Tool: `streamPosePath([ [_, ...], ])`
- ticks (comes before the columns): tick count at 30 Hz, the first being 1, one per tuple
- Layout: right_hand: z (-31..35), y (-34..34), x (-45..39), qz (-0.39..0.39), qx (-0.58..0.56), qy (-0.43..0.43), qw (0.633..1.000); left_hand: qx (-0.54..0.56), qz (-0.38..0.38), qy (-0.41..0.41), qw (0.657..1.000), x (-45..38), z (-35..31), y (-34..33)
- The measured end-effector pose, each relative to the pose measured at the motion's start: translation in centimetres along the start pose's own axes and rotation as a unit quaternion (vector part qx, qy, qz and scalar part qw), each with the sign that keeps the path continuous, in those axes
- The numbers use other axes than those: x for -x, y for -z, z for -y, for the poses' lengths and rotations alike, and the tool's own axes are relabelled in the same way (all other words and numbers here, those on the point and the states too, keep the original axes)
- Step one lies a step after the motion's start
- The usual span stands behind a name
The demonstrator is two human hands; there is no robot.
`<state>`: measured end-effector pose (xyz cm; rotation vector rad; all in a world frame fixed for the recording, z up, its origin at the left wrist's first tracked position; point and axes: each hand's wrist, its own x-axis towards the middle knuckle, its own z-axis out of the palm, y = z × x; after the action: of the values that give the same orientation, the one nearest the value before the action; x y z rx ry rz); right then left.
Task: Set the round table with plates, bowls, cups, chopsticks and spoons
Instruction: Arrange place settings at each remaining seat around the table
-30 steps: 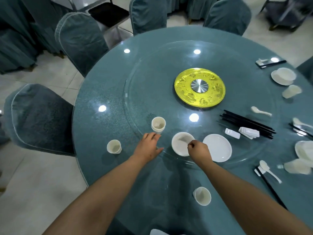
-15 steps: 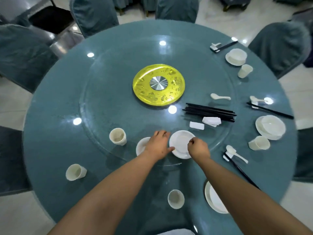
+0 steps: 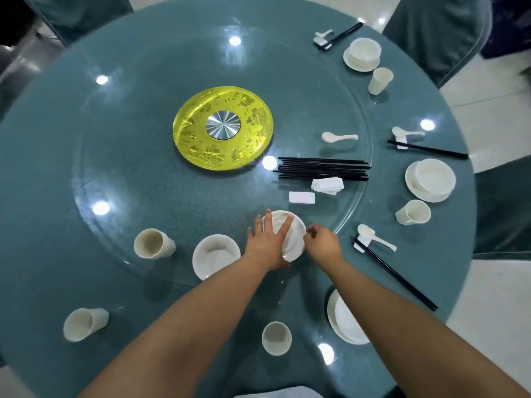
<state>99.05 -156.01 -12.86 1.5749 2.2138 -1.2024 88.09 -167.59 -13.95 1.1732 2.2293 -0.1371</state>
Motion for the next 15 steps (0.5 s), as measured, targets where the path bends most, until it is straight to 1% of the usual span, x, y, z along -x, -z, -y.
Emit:
streamPosePath([
  [8,-1.0,0.2,-0.1,0.0,-0.007,-0.013,1.0,0.086,0.01,0.009,0.996,-0.1,-0.1,0.5],
  [11,-0.9,0.5,0.0,0.001,-0.009,-0.013,1.0,0.095,0.005,0.011,0.995,0.0,-0.1,1.1],
  [15,-0.4,1.1,0.8,-0.007,-0.044,-0.012,0.999,0.104,-0.011,0.007,0.994,0.8,-0.1,1.9],
])
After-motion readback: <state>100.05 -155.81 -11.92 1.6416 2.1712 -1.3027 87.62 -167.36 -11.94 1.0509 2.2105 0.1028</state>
